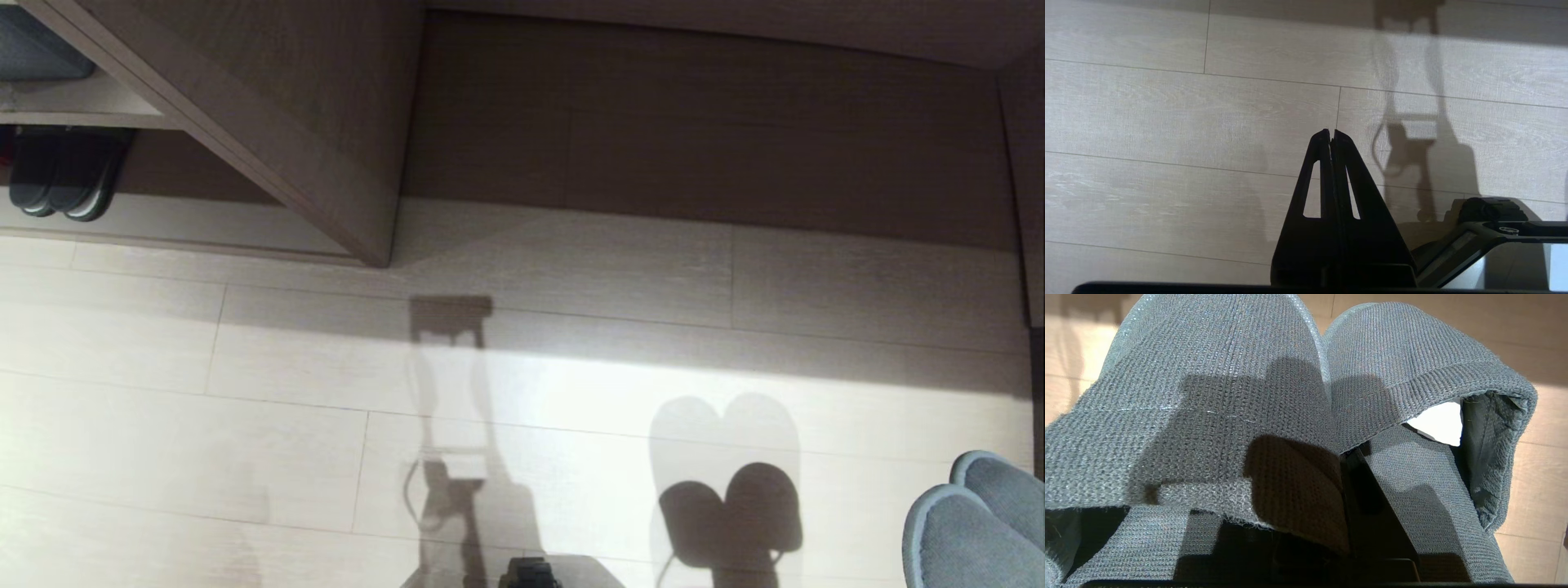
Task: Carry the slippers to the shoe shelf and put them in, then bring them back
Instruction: Place the slippers on the floor
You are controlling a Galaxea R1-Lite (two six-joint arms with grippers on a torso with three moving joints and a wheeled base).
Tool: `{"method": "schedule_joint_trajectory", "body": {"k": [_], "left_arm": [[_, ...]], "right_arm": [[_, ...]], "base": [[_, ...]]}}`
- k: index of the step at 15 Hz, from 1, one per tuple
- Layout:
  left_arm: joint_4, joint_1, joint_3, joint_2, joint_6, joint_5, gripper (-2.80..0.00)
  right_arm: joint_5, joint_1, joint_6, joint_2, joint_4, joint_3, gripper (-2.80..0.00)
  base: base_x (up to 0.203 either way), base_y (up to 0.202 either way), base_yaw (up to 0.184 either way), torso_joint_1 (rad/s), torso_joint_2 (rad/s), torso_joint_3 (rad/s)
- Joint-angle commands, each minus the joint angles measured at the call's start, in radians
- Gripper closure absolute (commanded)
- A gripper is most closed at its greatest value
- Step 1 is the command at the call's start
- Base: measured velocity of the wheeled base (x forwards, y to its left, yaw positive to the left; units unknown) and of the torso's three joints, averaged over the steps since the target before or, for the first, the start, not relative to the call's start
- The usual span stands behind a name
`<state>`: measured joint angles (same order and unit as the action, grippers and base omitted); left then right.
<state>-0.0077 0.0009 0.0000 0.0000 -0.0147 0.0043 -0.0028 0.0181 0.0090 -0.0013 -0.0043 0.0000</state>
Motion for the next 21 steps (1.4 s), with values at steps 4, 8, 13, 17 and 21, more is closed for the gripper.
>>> {"method": "schedule_joint_trajectory", "body": {"k": [4,8,13,17,21], "left_arm": [[0.0,-0.001,0.0,0.0,-0.001,0.0,0.0],[0.0,0.001,0.0,0.0,-0.001,0.0,0.0],[0.0,0.001,0.0,0.0,-0.001,0.0,0.0],[0.0,-0.001,0.0,0.0,-0.001,0.0,0.0],[0.0,0.001,0.0,0.0,-0.001,-0.001,0.0]], "right_arm": [[0.0,0.0,0.0,0.001,0.0,0.002,0.0],[0.0,0.0,-0.001,0.001,0.0,0.002,0.0],[0.0,0.0,0.0,0.001,0.0,0.0,0.0],[0.0,0.0,0.0,0.001,0.0,0.0,0.0],[0.0,0.0,0.0,0.001,0.0,0.0,0.0]], "base": [[0.0,0.0,0.0,0.003,0.0,-0.2],[0.0,0.0,0.0,0.003,0.0,-0.196],[0.0,0.0,0.0,0.0,0.0,-0.199],[0.0,0.0,0.0,0.0,0.0,-0.199],[0.0,0.0,0.0,0.001,0.0,-0.194]]}}
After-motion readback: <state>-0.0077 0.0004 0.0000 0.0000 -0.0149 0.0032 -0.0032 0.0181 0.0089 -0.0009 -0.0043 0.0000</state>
